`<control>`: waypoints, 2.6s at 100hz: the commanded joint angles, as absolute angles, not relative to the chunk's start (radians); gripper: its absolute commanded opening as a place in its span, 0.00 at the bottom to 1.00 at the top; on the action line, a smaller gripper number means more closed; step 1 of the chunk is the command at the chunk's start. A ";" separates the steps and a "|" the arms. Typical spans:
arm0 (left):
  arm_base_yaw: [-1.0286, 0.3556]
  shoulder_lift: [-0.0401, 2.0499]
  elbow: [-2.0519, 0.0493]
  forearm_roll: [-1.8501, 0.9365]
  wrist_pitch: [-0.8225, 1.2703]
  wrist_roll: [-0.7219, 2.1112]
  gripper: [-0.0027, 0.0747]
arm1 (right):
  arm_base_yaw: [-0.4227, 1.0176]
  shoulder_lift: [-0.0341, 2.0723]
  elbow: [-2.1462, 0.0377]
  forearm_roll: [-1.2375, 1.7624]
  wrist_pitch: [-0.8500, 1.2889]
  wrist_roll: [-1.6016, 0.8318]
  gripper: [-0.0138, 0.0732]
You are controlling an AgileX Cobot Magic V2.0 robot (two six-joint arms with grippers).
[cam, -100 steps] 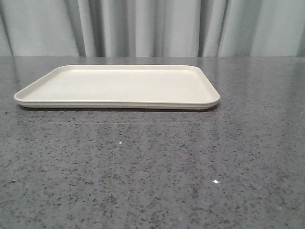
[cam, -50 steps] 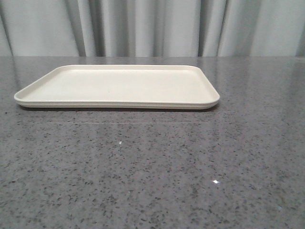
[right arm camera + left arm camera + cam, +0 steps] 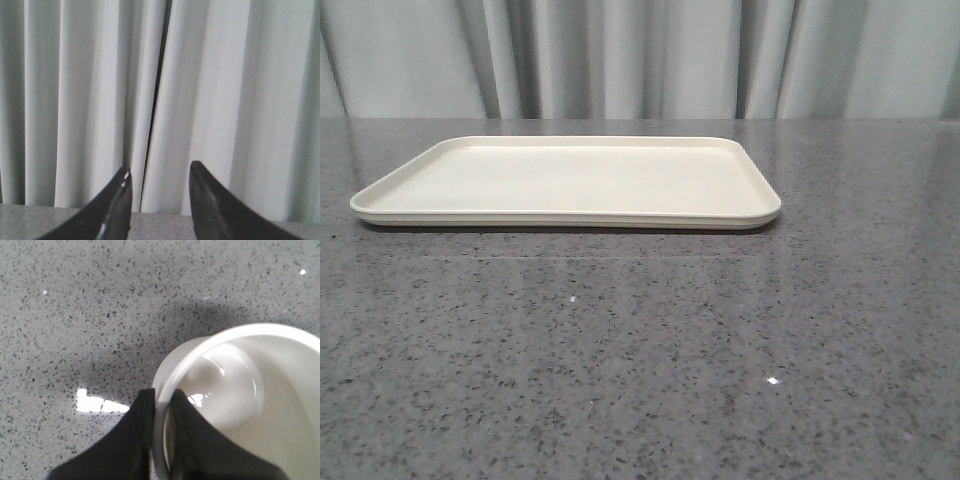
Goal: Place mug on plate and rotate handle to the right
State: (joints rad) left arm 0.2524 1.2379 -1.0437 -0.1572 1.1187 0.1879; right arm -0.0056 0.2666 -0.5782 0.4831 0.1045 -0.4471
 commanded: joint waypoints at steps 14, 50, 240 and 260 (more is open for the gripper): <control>0.253 1.201 -1.074 -0.247 1.058 0.231 0.01 | -0.012 0.284 -0.612 0.486 0.033 -0.458 0.50; 0.253 1.150 -1.249 -0.357 1.107 0.239 0.01 | -0.012 0.284 -0.612 0.486 0.006 -0.458 0.50; -0.332 1.801 -1.918 -0.344 1.247 0.297 0.01 | -0.012 0.284 -0.612 0.486 0.020 -0.458 0.50; -0.358 1.828 -1.918 -0.342 1.234 0.299 0.01 | -0.012 0.284 -0.612 0.486 0.020 -0.458 0.50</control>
State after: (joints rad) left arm -0.3414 1.8686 -1.8833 -0.3045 1.2580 0.2970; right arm -0.0056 0.2666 -0.5782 0.4831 0.0863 -0.4471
